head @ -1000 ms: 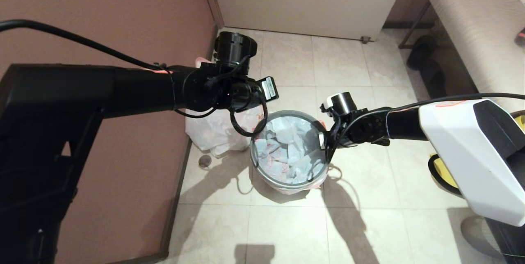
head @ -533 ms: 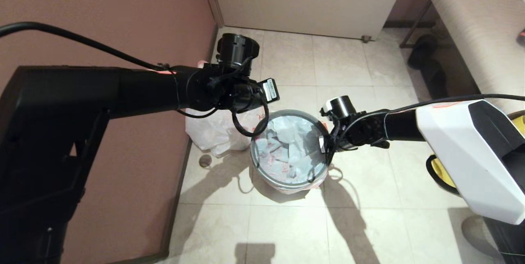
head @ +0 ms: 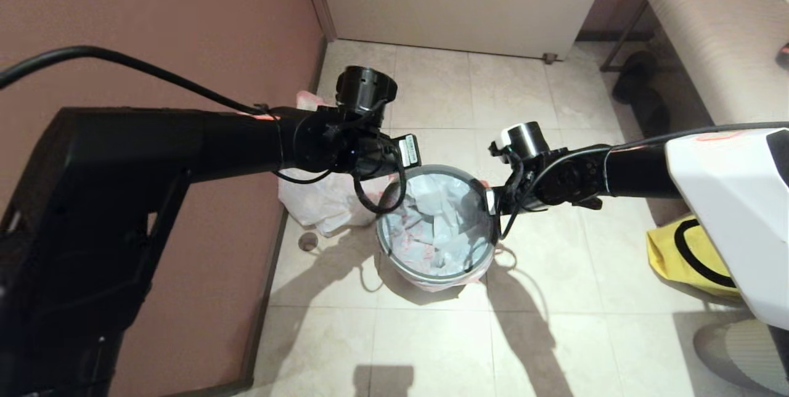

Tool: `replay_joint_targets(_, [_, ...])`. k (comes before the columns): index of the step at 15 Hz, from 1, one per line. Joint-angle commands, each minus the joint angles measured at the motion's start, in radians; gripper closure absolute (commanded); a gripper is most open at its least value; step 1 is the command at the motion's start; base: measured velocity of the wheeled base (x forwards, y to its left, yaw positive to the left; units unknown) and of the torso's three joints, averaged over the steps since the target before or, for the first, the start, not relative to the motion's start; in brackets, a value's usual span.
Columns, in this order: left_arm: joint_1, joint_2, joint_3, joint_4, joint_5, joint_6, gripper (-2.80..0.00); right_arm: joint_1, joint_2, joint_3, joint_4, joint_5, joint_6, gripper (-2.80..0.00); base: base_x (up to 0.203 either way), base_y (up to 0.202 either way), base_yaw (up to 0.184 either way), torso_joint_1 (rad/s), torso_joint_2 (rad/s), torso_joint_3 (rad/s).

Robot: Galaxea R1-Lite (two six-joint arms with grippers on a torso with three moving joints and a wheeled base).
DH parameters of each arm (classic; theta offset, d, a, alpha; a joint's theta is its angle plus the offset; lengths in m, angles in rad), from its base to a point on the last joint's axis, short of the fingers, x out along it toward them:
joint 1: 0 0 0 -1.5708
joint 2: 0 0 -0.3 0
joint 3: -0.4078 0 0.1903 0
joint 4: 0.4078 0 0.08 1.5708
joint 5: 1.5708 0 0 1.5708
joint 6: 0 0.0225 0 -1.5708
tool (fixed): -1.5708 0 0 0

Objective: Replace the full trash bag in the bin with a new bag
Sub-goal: Place the trash can ring on the trash can

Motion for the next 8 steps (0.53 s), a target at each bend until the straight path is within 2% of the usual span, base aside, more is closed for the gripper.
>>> replay_joint_targets(1, [0.013, 0.047, -0.006, -0.013, 0.002, -0.001, 0.00, -0.001, -0.025, 0.007, 0.002, -0.003, 0.001, -0.13, 0.000, 0.000, 0.000, 0.000, 0.00, 0.000])
replay_joint_targets(2, [0.024, 0.064, -0.008, -0.030, 0.001, 0.009, 0.00, -0.001, -0.025, 0.010, 0.002, -0.003, 0.000, 0.00, 0.000, 0.000, 0.000, 0.000, 0.00, 0.000])
replay_joint_targets(8, [0.041, 0.098, -0.007, -0.033, 0.009, 0.067, 0.00, 0.007, -0.030, 0.030, -0.005, -0.003, -0.006, 0.00, 0.000, 0.000, 0.000, 0.000, 0.00, 0.000])
